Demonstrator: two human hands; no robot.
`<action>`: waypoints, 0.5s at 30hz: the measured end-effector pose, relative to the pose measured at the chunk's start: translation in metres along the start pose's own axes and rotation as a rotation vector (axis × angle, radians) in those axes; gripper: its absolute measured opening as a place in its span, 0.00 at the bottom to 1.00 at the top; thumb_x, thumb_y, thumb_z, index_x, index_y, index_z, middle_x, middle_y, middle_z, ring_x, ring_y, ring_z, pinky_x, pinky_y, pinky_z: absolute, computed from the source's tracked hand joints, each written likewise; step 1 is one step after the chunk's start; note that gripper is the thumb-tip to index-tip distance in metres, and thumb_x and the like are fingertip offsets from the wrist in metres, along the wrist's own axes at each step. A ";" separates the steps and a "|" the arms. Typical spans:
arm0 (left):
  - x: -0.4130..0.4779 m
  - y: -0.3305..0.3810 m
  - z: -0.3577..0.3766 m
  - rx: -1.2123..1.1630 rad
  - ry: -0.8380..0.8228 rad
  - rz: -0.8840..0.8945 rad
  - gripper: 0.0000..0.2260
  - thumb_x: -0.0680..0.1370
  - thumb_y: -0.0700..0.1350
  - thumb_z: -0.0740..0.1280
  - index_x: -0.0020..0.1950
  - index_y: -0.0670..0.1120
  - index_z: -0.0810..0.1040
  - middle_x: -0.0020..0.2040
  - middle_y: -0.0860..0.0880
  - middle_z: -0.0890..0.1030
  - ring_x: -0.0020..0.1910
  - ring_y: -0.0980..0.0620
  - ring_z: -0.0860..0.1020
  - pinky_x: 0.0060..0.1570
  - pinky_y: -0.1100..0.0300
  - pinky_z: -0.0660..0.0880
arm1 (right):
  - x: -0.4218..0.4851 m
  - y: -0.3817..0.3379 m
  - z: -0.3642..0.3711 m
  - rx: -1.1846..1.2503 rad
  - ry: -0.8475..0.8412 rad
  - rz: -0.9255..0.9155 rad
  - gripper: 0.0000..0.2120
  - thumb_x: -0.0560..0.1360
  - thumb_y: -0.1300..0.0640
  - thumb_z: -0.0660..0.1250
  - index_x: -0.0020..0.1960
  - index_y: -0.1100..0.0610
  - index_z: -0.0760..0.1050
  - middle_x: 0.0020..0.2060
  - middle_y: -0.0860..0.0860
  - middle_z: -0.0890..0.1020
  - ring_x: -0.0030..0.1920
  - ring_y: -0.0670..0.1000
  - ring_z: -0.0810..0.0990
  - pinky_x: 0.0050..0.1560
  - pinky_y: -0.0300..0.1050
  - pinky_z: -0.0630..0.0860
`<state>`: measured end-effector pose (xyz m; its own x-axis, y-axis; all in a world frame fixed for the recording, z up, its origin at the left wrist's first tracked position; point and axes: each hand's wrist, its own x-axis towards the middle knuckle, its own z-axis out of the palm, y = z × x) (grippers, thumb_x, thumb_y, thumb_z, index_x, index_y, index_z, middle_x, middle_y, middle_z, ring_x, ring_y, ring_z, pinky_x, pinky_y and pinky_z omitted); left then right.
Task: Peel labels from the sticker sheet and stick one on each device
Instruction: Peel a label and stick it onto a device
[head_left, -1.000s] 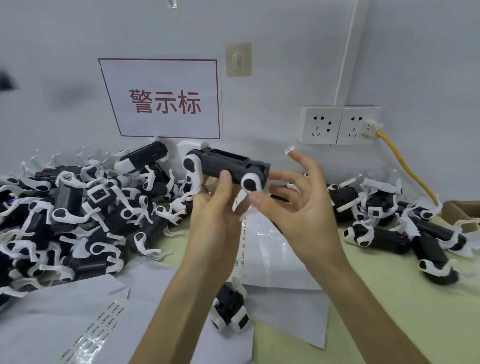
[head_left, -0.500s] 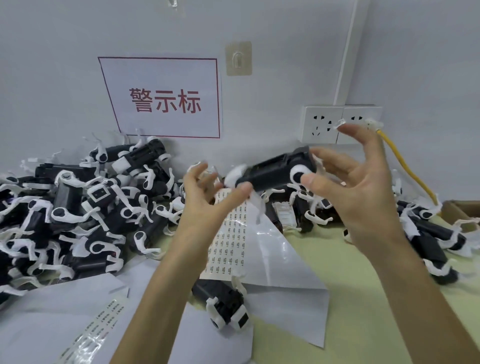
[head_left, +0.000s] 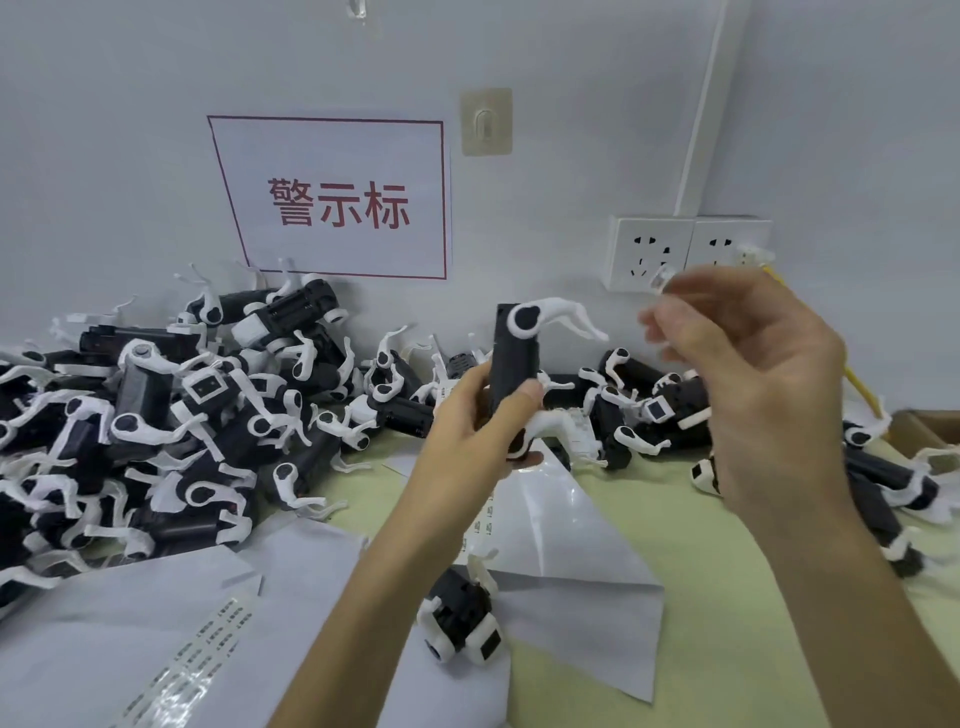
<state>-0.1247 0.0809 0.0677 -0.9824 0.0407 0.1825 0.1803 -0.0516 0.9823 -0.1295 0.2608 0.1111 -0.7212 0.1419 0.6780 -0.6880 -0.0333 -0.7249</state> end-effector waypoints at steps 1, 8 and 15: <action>0.000 -0.001 0.003 -0.050 0.028 -0.014 0.11 0.83 0.48 0.66 0.63 0.47 0.78 0.52 0.42 0.80 0.49 0.51 0.80 0.56 0.49 0.83 | 0.000 -0.003 0.001 0.033 -0.061 0.066 0.03 0.72 0.52 0.74 0.45 0.48 0.83 0.40 0.48 0.86 0.42 0.49 0.84 0.45 0.40 0.79; -0.002 -0.006 0.015 0.002 0.051 0.033 0.13 0.84 0.48 0.64 0.69 0.52 0.74 0.61 0.50 0.82 0.57 0.55 0.82 0.56 0.53 0.81 | -0.011 0.014 0.018 -0.033 -0.213 0.324 0.07 0.76 0.60 0.73 0.41 0.51 0.84 0.37 0.50 0.86 0.42 0.48 0.85 0.44 0.38 0.81; -0.006 -0.008 0.020 0.042 0.058 0.121 0.13 0.84 0.46 0.64 0.68 0.53 0.71 0.54 0.48 0.81 0.40 0.62 0.77 0.40 0.69 0.74 | -0.015 0.018 0.026 -0.094 -0.153 0.257 0.10 0.77 0.61 0.72 0.39 0.49 0.84 0.36 0.48 0.86 0.40 0.49 0.86 0.42 0.37 0.79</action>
<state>-0.1194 0.1014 0.0599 -0.9544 -0.0214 0.2977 0.2980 -0.0104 0.9545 -0.1336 0.2328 0.0910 -0.8792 -0.0099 0.4763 -0.4763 0.0435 -0.8782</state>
